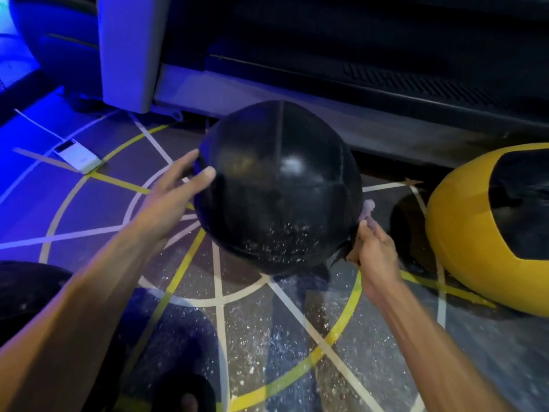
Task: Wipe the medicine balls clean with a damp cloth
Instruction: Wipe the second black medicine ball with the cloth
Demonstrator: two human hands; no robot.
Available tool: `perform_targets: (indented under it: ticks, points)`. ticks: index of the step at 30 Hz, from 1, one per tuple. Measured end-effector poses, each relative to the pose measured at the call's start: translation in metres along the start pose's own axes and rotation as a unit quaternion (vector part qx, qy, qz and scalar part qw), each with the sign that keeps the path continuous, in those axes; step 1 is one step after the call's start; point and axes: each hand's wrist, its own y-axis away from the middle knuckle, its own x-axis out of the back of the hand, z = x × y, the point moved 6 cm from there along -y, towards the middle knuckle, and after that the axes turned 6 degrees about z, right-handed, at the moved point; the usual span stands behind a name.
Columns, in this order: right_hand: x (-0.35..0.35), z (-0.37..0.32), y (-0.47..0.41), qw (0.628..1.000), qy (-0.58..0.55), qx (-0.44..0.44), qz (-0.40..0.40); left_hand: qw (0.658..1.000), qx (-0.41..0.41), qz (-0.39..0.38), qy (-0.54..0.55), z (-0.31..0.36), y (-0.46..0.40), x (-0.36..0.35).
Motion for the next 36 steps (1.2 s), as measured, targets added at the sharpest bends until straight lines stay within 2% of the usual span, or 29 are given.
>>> perform_targets:
  ticks: [2,6,9,11,13,15,16,17,20,21,23,25,27,28,31,34,35,36]
  points:
    - [0.004,-0.008,0.000,0.999,0.024,0.028,0.018,0.999,-0.019,-0.015,-0.031,0.014,-0.003,-0.012]
    - [0.007,-0.050,-0.004,0.988,0.041,0.141,0.056,0.992,-0.045,-0.058,-0.107,0.018,-0.009,-0.037]
    - [-0.019,-0.070,0.012,0.967,0.077,0.239,0.041,0.980,-0.085,-0.034,-0.179,0.024,-0.017,-0.052]
    - [-0.039,-0.063,0.041,0.922,0.165,0.349,0.006,0.970,-0.096,-0.019,-0.221,0.031,-0.025,-0.062]
    - [-0.047,-0.028,0.070,0.835,0.264,0.468,-0.115,0.964,-0.092,-0.019,-0.249,0.037,-0.032,-0.067]
    - [-0.032,0.017,0.081,0.757,0.351,0.509,-0.212,0.964,-0.080,-0.022,-0.254,0.039,-0.037,-0.066]
    - [-0.021,0.026,0.080,0.751,0.370,0.498,-0.224,0.963,-0.078,-0.021,-0.257,0.040,-0.040,-0.065]
    - [-0.011,0.025,0.080,0.773,0.363,0.473,-0.218,0.963,-0.077,-0.022,-0.258,0.041,-0.042,-0.066]
    - [0.009,-0.021,0.077,0.920,0.231,0.292,-0.126,0.962,-0.080,-0.022,-0.262,0.047,-0.040,-0.073]
    - [0.013,-0.049,0.074,0.947,0.169,0.264,-0.069,0.961,-0.081,-0.017,-0.265,0.048,-0.039,-0.074]
    - [0.013,-0.102,0.057,0.950,0.105,0.293,0.030,0.957,-0.088,-0.008,-0.276,0.052,-0.036,-0.077]
    - [-0.011,-0.139,0.037,0.935,0.086,0.341,0.040,0.954,-0.093,-0.010,-0.285,0.056,-0.030,-0.082]
    - [-0.050,-0.143,0.031,0.901,0.136,0.413,-0.015,0.953,-0.094,-0.015,-0.288,0.059,-0.028,-0.087]
    - [-0.069,-0.131,0.034,0.857,0.202,0.470,-0.053,0.952,-0.097,-0.014,-0.289,0.059,-0.029,-0.088]
    - [-0.096,-0.060,0.060,0.679,0.405,0.595,-0.143,0.950,-0.101,-0.013,-0.295,0.059,-0.032,-0.086]
    - [-0.070,0.010,0.076,0.572,0.486,0.613,-0.247,0.949,-0.091,-0.018,-0.301,0.054,-0.034,-0.080]
    - [-0.057,0.024,0.080,0.571,0.500,0.589,-0.277,0.953,-0.087,-0.024,-0.289,0.053,-0.034,-0.080]
    - [-0.043,0.033,0.080,0.610,0.500,0.541,-0.290,0.962,-0.083,-0.031,-0.259,0.052,-0.034,-0.078]
